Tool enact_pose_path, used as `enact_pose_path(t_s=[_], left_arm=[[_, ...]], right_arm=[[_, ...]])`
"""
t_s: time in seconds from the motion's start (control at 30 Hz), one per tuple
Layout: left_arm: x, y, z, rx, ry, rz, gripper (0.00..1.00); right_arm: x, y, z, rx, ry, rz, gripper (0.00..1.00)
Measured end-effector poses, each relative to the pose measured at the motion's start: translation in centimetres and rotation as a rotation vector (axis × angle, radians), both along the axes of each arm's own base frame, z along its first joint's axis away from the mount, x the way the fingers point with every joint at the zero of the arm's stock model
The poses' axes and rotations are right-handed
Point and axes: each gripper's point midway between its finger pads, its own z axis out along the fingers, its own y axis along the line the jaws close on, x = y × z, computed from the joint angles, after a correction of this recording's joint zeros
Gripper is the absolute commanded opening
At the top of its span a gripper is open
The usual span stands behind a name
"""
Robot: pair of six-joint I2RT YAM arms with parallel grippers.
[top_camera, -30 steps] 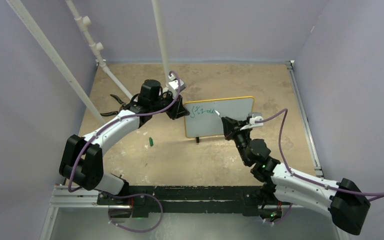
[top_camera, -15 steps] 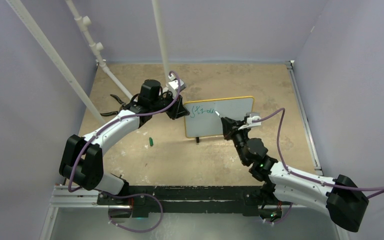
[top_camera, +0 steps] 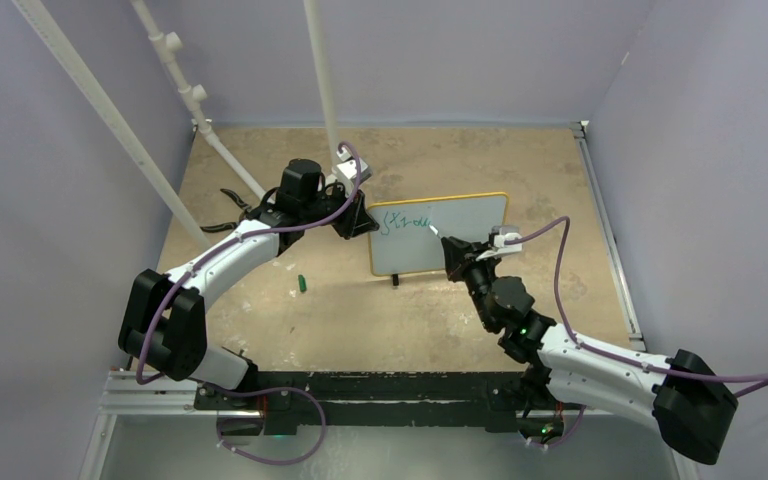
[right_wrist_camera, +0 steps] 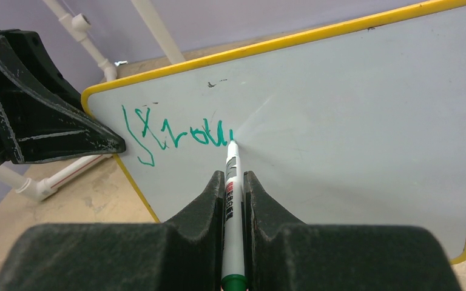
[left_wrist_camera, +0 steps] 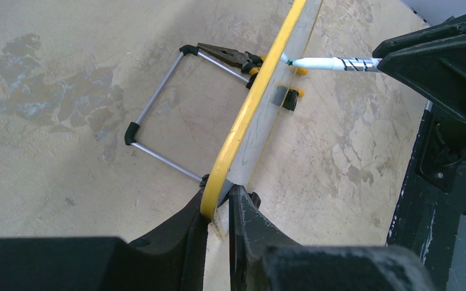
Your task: Write a sentence on the whiteboard
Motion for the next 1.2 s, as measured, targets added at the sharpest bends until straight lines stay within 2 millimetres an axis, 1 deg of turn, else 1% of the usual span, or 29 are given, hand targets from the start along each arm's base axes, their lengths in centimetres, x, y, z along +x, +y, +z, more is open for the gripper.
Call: enact_pose_path(t_s=[0.17,0.43,1.07,1.2], left_arm=[[0.0,0.0,0.0,0.000,0.000,0.000,0.00],[0.0,0.0,0.0,0.000,0.000,0.000,0.00],[0.0,0.0,0.0,0.000,0.000,0.000,0.00],[0.0,0.0,0.0,0.000,0.000,0.000,0.00]], right_arm=[[0.0,0.0,0.2,0.000,-0.005,0.000,0.00],[0.0,-0.3,1.2,0.006,-0.040,-0.010,0.00],[0.2,-1.0,0.8,0.016,-0.019,-0.049,0.00],[0.1,-1.0,0.4,0.016,-0.004,-0.048,0.00]])
